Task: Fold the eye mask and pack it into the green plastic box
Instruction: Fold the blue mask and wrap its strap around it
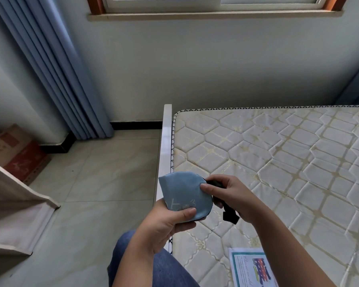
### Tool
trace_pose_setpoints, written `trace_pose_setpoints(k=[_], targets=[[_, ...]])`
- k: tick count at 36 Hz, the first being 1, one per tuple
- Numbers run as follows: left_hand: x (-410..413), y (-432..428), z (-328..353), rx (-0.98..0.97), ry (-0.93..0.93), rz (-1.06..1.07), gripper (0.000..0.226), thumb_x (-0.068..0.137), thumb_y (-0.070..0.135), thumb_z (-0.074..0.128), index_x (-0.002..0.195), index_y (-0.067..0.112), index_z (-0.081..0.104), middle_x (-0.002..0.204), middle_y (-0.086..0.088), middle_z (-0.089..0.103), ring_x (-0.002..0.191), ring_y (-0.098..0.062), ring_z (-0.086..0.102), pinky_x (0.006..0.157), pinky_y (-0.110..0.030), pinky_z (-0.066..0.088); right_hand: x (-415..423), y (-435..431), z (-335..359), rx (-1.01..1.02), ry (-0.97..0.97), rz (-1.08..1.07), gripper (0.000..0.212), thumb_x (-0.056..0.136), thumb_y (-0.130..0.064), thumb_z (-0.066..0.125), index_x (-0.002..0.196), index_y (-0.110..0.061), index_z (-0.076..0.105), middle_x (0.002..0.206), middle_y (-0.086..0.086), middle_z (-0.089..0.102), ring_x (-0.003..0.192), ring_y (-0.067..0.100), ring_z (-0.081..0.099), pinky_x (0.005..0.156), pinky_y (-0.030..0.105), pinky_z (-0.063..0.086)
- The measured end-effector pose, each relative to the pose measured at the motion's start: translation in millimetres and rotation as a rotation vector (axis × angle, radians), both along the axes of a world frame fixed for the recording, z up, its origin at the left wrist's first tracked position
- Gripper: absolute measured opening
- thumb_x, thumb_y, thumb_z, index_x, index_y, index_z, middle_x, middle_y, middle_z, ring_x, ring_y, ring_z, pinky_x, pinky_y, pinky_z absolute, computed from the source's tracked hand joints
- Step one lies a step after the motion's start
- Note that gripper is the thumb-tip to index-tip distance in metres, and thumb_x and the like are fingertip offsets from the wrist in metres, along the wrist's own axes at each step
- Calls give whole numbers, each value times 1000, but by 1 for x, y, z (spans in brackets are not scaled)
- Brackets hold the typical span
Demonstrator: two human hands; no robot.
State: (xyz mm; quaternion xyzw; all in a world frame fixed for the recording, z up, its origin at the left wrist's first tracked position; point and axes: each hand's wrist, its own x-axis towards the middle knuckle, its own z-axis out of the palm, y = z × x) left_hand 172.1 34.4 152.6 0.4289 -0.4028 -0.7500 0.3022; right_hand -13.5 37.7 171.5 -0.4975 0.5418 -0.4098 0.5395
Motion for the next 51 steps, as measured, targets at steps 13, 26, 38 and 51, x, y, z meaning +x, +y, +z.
trace_pose_setpoints(k=[13,26,38,51], targets=[[-5,-3,6,18,78,208,50,62,31,70,104,6,64,87,-12,74,76,-25,71,60,-35,58,7,7,-2,-21,-14,75,13,86,-11,61,85,-21,69,65,-2,59,50,6,49,52,15,44],[2,-4,2,-115,-12,245,54,46,28,81,93,4,70,85,-15,74,75,-26,71,60,-33,57,13,9,-5,-28,-70,64,11,84,-8,63,85,-15,72,65,0,65,53,9,56,53,19,49],[20,-9,1,-25,49,272,31,54,13,74,84,4,71,77,-12,74,64,-22,71,52,-27,55,-2,7,-2,119,-77,73,8,83,-12,64,88,-10,71,67,0,69,48,8,48,52,20,39],[31,-11,-10,146,116,304,31,63,10,67,93,1,66,77,-14,74,62,-23,72,48,-28,55,-28,6,-13,96,-111,-50,9,80,-4,65,87,0,68,56,2,58,51,10,50,50,17,39]])
